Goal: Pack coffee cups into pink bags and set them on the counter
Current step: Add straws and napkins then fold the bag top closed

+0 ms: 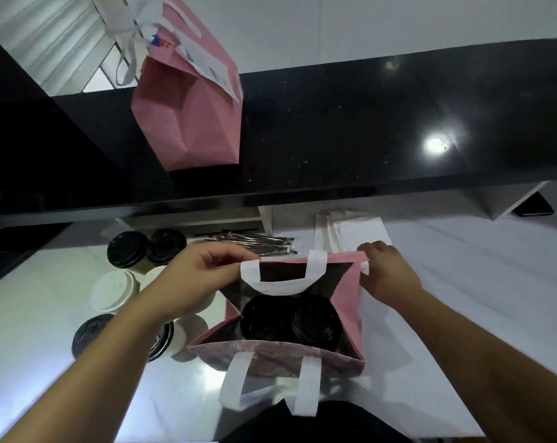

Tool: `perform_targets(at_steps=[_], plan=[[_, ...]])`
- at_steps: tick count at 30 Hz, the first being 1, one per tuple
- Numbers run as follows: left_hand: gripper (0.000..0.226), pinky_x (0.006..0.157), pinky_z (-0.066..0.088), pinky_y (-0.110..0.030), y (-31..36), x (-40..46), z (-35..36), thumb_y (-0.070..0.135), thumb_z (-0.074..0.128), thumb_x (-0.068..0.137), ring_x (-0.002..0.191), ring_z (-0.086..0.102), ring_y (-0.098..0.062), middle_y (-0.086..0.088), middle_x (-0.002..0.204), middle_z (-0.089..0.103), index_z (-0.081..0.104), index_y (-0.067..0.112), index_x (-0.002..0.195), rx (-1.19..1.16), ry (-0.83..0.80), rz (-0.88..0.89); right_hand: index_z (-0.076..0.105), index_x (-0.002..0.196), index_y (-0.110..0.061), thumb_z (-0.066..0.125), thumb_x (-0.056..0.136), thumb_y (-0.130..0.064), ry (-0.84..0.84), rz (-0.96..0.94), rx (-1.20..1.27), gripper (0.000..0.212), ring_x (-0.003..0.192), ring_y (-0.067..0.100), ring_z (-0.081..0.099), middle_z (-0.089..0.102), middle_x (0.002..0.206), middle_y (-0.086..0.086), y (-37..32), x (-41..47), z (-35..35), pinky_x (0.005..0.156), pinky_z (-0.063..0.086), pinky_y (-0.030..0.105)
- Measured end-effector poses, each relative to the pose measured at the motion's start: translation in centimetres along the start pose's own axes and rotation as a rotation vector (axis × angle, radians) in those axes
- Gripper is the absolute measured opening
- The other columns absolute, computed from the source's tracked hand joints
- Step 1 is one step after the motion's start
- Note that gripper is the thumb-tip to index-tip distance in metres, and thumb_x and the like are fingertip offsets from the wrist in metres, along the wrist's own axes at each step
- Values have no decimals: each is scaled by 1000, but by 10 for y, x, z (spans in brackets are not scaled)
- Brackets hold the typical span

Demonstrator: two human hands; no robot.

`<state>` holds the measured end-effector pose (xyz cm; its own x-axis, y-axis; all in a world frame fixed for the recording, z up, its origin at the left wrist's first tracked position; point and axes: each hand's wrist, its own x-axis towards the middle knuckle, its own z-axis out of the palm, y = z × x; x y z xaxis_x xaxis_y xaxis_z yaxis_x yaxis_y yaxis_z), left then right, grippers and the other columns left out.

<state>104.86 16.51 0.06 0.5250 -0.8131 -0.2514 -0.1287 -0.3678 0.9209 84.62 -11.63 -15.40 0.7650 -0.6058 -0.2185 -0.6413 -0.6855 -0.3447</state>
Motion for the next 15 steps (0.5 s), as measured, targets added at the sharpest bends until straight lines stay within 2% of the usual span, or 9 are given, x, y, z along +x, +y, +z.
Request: perform_targets(at_steps=[3,6,9,12,15], plan=[[19,74,55,-15,-7,4,4,2,65,99,87,75,-9,0,95,81,80,10,104,3,94,3,47,145,-22,68,86,-34,-19,41,-123,63,126,29,47,49,141,5,1,19,15,101,45,43],[20,78,56,-18,-11,8,3,11,66,99,93,76,-10,3,99,81,83,23,102,-6,125,0,42,144,-26,66,86,-41,-41,79,-166,65,129,28,43,44,142,4,-1,35,25,105,40,44],[18,82,57,-21,-13,13,1,22,68,98,98,76,-11,6,103,80,82,33,101,8,112,-4,44,141,-25,64,88,-38,-28,78,-176,58,127,28,43,45,140,4,2,43,33,104,41,43],[13,86,56,-30,-16,16,0,32,71,95,101,75,-12,6,105,80,82,35,103,19,119,-24,49,142,-24,59,93,-26,-44,90,-94,50,129,28,42,47,142,4,10,48,35,103,43,43],[26,88,54,-32,-17,17,1,49,69,86,102,75,-12,6,106,80,82,36,104,-3,131,-22,57,142,-23,56,97,-22,-38,90,9,45,133,28,42,51,146,4,17,51,34,108,41,42]])
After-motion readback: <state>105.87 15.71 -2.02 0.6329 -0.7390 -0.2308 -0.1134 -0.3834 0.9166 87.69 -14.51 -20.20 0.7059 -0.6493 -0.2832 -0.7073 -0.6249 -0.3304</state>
